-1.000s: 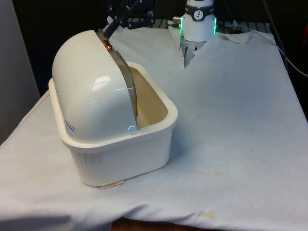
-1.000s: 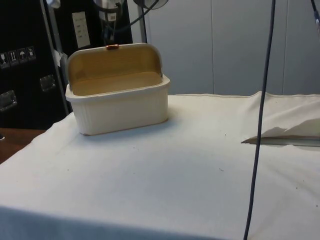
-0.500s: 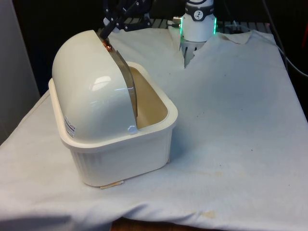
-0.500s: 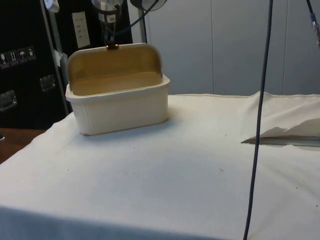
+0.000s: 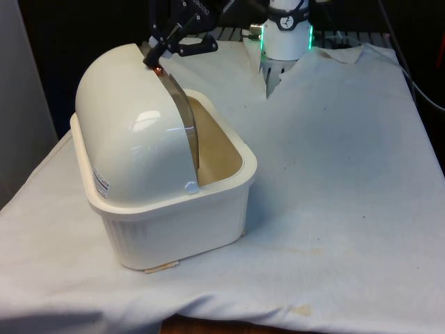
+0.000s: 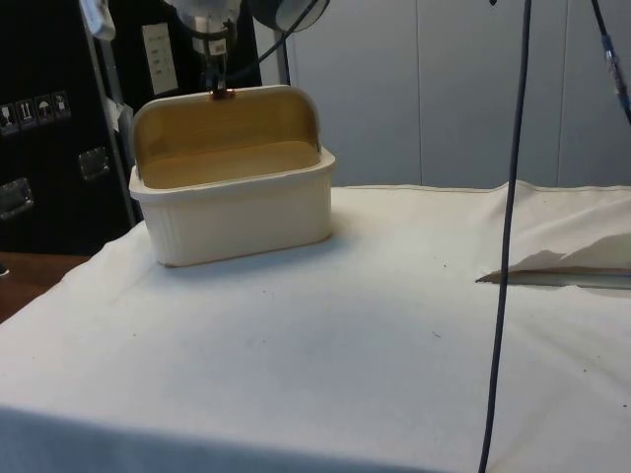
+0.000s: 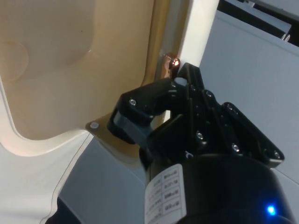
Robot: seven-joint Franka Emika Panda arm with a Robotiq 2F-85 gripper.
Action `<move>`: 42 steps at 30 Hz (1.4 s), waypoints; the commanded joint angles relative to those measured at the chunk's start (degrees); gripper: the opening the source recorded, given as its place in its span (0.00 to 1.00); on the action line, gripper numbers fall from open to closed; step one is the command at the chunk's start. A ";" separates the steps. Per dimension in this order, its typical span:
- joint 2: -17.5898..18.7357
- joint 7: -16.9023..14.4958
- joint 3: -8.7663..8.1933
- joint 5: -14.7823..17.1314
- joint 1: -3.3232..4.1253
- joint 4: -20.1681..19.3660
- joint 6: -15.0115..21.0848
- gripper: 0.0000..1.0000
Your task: Open the lid, then close it.
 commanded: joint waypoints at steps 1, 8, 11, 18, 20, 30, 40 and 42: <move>0.00 -0.11 0.00 0.00 0.00 0.00 -0.11 0.00; -0.63 -2.01 0.80 1.49 -0.11 -1.09 -0.46 0.00; -0.40 -1.43 0.46 0.80 0.17 -0.52 -0.63 0.00; -0.63 -6.99 1.03 6.42 -0.34 -1.20 0.46 0.00; -0.57 -8.08 1.03 7.51 -0.34 -1.20 0.63 0.00; -0.40 -13.92 1.20 13.24 -0.40 -1.15 0.97 0.00; -0.52 -19.94 1.32 18.96 -0.34 -1.09 0.74 0.00; -0.57 -21.26 1.38 20.23 -0.34 -1.03 0.63 0.00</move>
